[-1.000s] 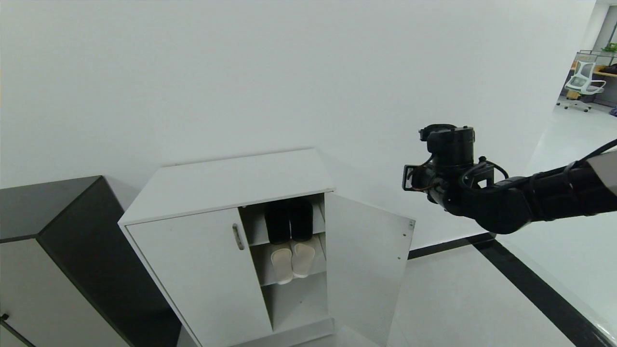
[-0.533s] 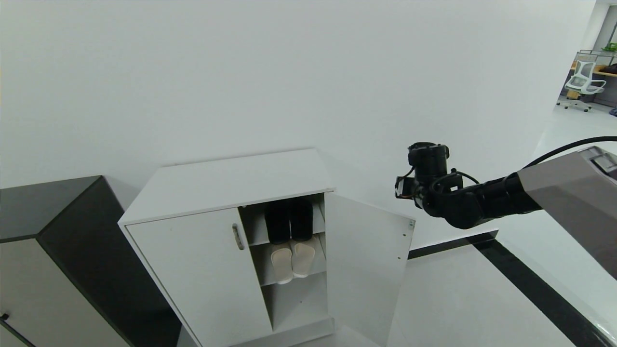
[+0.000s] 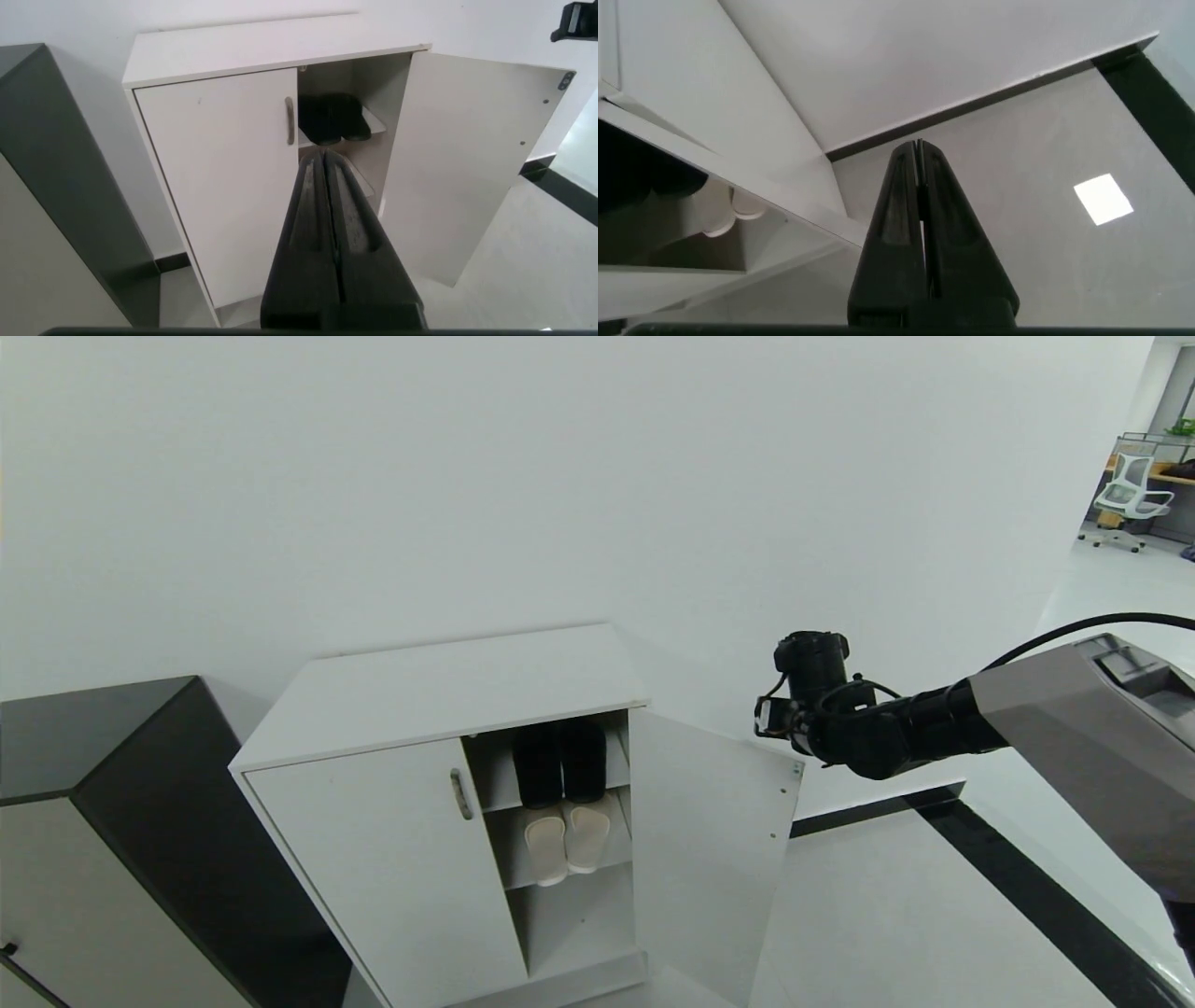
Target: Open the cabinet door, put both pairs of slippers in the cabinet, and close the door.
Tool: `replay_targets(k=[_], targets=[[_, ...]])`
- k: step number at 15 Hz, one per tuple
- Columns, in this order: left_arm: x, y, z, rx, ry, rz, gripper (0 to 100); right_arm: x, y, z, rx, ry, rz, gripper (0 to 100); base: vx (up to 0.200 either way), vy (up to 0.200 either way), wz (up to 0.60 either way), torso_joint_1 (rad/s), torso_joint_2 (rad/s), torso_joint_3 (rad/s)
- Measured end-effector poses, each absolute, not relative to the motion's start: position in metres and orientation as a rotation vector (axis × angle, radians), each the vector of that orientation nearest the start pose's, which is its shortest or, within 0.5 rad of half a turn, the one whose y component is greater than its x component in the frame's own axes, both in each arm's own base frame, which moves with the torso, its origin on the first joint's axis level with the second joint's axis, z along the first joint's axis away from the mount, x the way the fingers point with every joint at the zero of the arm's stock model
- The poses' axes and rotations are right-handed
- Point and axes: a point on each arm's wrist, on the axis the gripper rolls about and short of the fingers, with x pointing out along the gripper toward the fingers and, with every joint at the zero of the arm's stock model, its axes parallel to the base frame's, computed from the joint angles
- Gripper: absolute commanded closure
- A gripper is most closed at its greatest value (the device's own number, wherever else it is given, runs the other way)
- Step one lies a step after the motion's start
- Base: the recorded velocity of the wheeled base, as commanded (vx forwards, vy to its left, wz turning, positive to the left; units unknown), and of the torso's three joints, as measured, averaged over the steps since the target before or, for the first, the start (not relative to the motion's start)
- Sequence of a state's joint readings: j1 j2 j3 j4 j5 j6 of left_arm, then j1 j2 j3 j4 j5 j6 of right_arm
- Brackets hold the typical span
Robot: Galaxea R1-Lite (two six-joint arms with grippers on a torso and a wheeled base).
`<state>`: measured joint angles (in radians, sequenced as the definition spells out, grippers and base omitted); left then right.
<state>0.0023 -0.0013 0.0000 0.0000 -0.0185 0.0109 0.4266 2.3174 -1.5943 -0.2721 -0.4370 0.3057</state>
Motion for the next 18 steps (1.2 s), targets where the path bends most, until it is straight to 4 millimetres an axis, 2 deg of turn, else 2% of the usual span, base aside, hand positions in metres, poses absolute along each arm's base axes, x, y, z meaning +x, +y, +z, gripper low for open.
replay_targets(k=[11, 15, 18], targets=[[-0.023, 0.0, 0.075, 0.011, -0.001, -0.016, 100, 0.448, 0.187, 0.088, 0.116, 0.45, -0.095, 100, 0.0, 0.0, 0.0, 0.0, 0.0, 0.0], [-0.023, 0.0, 0.075, 0.011, -0.001, -0.016, 100, 0.444, 0.189, 0.083, 0.108, 0.469, -0.093, 100, 0.0, 0.0, 0.0, 0.0, 0.0, 0.0], [-0.023, 0.0, 0.075, 0.011, -0.001, -0.015, 100, 0.432, 0.196, 0.084, 0.104, 0.48, -0.075, 100, 0.0, 0.0, 0.0, 0.0, 0.0, 0.0]])
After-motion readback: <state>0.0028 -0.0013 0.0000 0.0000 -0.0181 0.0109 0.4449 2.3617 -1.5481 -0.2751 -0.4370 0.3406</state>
